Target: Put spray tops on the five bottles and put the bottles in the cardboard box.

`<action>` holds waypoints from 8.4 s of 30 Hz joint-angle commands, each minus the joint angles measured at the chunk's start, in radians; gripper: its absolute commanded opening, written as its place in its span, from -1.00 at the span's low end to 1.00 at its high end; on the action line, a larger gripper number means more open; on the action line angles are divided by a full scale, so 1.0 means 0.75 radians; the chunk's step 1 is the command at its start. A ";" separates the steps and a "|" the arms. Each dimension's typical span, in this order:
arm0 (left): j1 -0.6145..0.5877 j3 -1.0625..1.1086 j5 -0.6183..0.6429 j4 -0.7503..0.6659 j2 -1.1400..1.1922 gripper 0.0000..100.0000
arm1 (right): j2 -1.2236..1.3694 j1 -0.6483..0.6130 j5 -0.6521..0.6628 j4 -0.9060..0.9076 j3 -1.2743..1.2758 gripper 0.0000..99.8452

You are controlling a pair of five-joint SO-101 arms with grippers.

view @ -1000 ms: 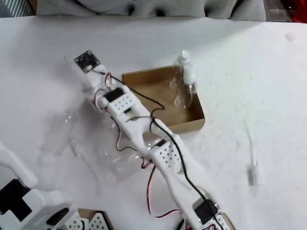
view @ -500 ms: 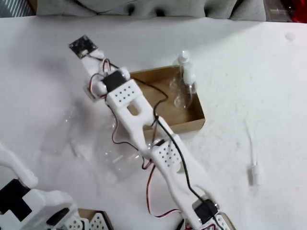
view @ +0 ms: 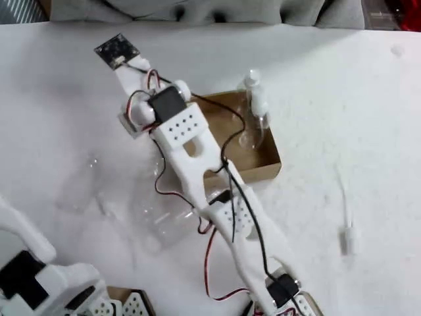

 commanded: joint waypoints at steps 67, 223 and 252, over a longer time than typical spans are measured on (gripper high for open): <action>0.658 1.049 -0.008 -0.284 -0.793 -0.96 | -1.681 2.000 2.185 -0.404 2.752 -0.62; 0.715 1.272 -0.020 -0.497 -0.780 -0.95 | -1.732 2.120 0.706 -1.132 3.241 -0.97; 0.709 1.272 -0.020 -0.497 -0.780 -0.95 | -1.374 1.636 0.231 -1.214 2.819 -0.97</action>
